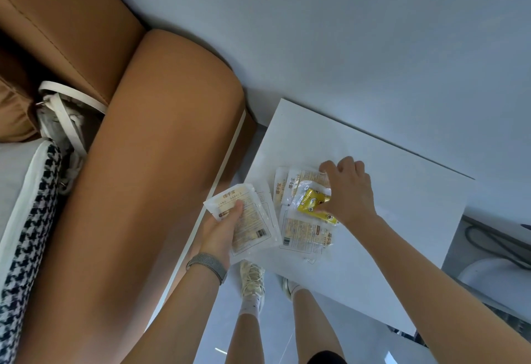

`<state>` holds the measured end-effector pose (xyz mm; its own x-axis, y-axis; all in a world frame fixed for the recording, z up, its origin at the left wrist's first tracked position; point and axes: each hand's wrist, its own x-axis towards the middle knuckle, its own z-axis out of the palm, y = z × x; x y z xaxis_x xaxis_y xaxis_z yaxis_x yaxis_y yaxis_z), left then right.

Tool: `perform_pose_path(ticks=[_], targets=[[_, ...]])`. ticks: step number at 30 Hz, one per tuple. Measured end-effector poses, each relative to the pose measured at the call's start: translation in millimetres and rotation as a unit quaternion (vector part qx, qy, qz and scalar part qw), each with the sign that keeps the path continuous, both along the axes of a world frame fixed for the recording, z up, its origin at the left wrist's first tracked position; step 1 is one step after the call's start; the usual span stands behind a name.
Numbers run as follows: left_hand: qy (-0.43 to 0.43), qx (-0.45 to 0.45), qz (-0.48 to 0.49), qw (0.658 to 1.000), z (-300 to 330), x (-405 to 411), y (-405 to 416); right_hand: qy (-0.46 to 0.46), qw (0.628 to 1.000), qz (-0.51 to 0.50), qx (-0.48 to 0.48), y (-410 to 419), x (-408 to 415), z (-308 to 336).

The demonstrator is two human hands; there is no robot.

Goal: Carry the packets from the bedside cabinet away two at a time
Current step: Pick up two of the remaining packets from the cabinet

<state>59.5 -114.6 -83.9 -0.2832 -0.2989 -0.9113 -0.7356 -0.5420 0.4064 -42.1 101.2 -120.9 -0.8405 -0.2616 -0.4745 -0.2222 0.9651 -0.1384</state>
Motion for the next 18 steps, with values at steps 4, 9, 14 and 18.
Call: perform_pose_path(ticks=[4, 9, 14, 18], targets=[[0.006, -0.007, -0.018, 1.000, -1, 6, 4, 0.091, 0.995, 0.006, -0.042, 6, 11, -8], [0.004, -0.009, -0.027, 1.000, -4, 16, 5, 0.108, 0.990, 0.013, -0.084, 14, 27, -11], [0.002, -0.016, -0.040, 0.999, -1, 27, 2, -0.021, 0.984, -0.108, -0.141, 18, 37, 2], [0.009, -0.014, -0.058, 0.998, 11, 29, -6, -0.051, 0.942, -0.256, -0.213, 31, 33, 21]])
